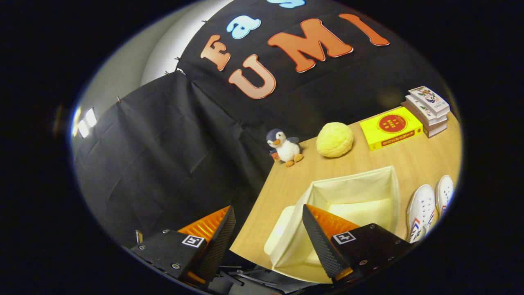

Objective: Open the storage box then place both shoes into the box .Put the left shoe in first, then the right shoe, with the right side of both shoes facing outward in a uniform manner.

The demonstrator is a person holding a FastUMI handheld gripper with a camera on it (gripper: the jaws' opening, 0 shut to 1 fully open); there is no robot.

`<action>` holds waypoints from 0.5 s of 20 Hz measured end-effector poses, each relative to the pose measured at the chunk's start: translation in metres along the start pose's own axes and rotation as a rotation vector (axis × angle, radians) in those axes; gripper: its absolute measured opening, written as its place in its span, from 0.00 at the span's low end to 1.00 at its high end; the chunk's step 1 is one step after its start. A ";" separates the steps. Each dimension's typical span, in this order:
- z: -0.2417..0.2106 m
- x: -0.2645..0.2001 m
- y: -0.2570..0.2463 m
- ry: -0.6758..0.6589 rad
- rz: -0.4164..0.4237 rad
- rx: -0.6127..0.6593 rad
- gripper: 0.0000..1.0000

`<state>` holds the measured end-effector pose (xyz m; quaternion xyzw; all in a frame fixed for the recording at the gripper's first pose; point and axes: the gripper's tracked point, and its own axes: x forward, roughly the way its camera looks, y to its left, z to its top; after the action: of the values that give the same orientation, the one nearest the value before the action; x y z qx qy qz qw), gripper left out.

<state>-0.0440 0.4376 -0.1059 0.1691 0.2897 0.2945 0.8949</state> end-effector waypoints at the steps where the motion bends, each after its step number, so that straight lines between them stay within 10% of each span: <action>1: 0.001 -0.008 -0.016 -0.007 -0.035 -0.007 0.98; 10: 0.000 -0.068 -0.141 -0.017 -0.260 0.040 0.98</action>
<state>-0.0287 0.2867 -0.1438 0.1504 0.3075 0.1686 0.9243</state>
